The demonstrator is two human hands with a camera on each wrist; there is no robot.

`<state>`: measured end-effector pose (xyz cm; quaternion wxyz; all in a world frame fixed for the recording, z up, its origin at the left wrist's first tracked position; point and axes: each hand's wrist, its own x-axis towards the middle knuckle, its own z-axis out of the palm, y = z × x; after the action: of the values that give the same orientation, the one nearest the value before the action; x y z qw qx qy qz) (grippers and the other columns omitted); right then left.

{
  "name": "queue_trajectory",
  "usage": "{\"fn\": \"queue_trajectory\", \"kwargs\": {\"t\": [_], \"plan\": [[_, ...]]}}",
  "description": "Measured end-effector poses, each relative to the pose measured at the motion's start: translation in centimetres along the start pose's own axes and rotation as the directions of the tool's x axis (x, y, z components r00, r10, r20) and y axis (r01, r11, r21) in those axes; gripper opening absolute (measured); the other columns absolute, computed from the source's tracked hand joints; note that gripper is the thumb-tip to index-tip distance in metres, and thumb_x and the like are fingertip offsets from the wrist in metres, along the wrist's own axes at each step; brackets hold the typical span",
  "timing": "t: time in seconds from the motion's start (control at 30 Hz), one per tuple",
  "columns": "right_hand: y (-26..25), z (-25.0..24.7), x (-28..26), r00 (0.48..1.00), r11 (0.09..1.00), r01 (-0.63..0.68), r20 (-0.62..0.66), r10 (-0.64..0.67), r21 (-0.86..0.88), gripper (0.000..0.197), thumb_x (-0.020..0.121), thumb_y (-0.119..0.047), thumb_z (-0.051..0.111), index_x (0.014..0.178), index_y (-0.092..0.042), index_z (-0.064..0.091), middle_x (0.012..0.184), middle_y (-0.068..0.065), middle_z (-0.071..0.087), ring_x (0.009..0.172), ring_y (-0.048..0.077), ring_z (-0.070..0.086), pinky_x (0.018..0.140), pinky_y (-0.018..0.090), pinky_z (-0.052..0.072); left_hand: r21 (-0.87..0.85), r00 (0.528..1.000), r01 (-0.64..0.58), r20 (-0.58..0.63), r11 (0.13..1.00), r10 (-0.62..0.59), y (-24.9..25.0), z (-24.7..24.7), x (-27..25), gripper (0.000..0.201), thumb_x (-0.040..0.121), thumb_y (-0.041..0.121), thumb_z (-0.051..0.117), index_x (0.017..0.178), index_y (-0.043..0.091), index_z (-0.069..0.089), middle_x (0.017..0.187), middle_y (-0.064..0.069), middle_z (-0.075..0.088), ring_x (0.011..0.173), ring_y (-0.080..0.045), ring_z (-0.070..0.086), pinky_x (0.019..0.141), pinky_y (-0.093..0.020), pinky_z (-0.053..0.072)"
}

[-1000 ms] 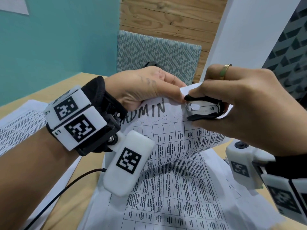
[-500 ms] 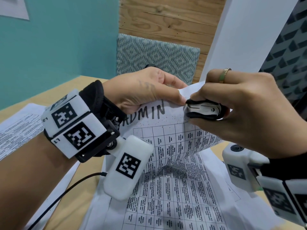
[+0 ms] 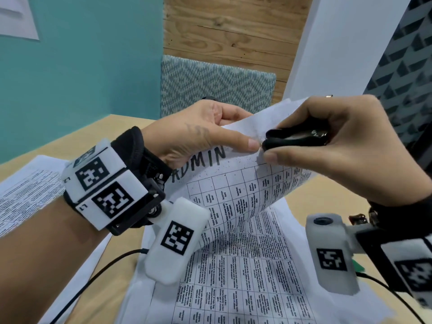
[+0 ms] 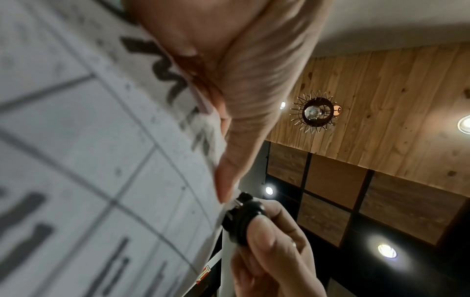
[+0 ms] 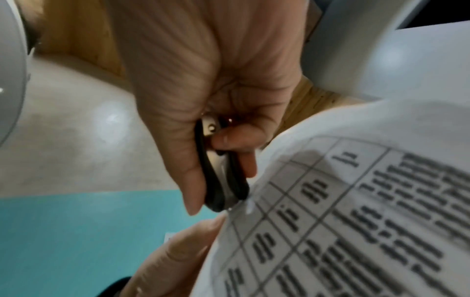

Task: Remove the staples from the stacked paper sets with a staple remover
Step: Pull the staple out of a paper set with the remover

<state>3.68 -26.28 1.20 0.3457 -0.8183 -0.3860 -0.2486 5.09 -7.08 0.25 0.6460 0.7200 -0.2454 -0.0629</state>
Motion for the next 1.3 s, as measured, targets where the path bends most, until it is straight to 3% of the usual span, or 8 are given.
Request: {"fn": "queue_trajectory", "kwargs": {"t": [0.17,0.43,0.6,0.7,0.77,1.0,1.17,1.3], "plan": [[-0.1,-0.1,0.1,0.994,0.988,-0.110,-0.005,0.111,0.110,0.032,0.051,-0.035,0.083,0.071,-0.013,0.070,0.073,0.011,0.070,0.064,0.021,0.062,0.060,0.037,0.050,0.020,1.000,-0.009,-0.015,1.000,0.009,-0.1,0.2,0.0,0.021,0.064,0.004,0.073,0.081,0.016,0.067,0.069,0.001,0.069,0.060,-0.010,0.064,0.057,-0.018,0.051],[-0.1,-0.4,0.3,0.977,0.935,-0.213,0.056,0.205,0.283,0.027,0.048,-0.021,0.083,0.068,-0.008,0.069,0.068,0.010,0.069,0.055,0.007,0.057,0.050,0.016,0.043,-0.016,0.999,-0.051,-0.013,0.999,0.051,0.2,0.7,-0.3,0.016,0.064,0.004,0.067,0.079,0.008,0.063,0.062,0.004,0.067,0.056,-0.005,0.063,0.054,-0.014,0.049],[-0.1,-0.5,0.4,0.953,0.891,-0.302,0.071,0.296,0.338,0.028,0.045,-0.016,0.083,0.063,-0.003,0.066,0.060,0.009,0.065,0.053,0.010,0.054,0.041,0.017,0.039,0.121,0.986,-0.104,-0.117,0.987,0.119,0.0,1.1,-0.3,0.016,0.067,0.002,0.074,0.073,0.012,0.063,0.058,0.003,0.063,0.051,-0.006,0.057,0.050,-0.015,0.045],[-0.3,-0.3,0.4,0.944,0.877,-0.328,0.077,0.322,0.351,0.040,0.030,-0.018,0.087,0.058,-0.003,0.064,0.054,0.004,0.061,0.047,0.006,0.050,0.040,0.016,0.037,0.221,0.977,-0.119,-0.146,0.968,0.154,-0.1,1.2,-0.3,0.010,0.068,0.011,0.073,0.074,0.013,0.065,0.063,-0.001,0.064,0.056,-0.011,0.056,0.054,-0.021,0.044],[-0.6,-0.2,0.4,0.932,0.853,-0.357,0.076,0.356,0.381,0.037,0.036,-0.028,0.078,0.059,-0.002,0.064,0.048,-0.001,0.057,0.043,0.004,0.044,0.039,0.015,0.035,0.254,0.979,-0.124,-0.124,0.959,0.159,0.0,1.1,-0.3,0.015,0.068,0.013,0.075,0.080,0.009,0.067,0.070,-0.004,0.065,0.062,-0.012,0.057,0.059,-0.024,0.044],[-0.8,-0.1,0.7,0.876,0.771,-0.474,0.140,0.461,0.424,0.030,0.040,-0.031,0.075,0.054,-0.008,0.062,0.045,-0.004,0.050,0.042,0.005,0.038,0.039,0.012,0.032,0.301,0.976,-0.147,-0.112,0.942,0.188,0.4,1.0,-0.7,0.017,0.070,0.009,0.078,0.084,0.004,0.068,0.076,-0.013,0.069,0.067,-0.015,0.059,0.065,-0.029,0.046],[-0.8,-0.1,0.7,0.848,0.742,-0.526,0.189,0.495,0.416,0.029,0.043,-0.018,0.084,0.056,-0.006,0.060,0.049,0.000,0.056,0.041,0.004,0.039,0.038,0.011,0.031,0.364,0.962,-0.157,-0.155,0.918,0.226,0.3,1.2,-0.6,0.027,0.064,0.022,0.079,0.083,0.005,0.067,0.074,-0.017,0.065,0.064,-0.013,0.053,0.060,-0.028,0.040],[-1.0,0.1,0.6,0.838,0.721,-0.536,0.174,0.517,0.440,0.030,0.048,-0.034,0.069,0.057,-0.006,0.063,0.047,0.001,0.058,0.038,0.003,0.038,0.036,0.011,0.029,0.452,0.935,-0.164,-0.212,0.877,0.284,0.3,1.6,-0.6,0.019,0.062,0.027,0.072,0.075,0.014,0.066,0.066,0.003,0.062,0.059,-0.008,0.052,0.059,-0.026,0.041]]}}
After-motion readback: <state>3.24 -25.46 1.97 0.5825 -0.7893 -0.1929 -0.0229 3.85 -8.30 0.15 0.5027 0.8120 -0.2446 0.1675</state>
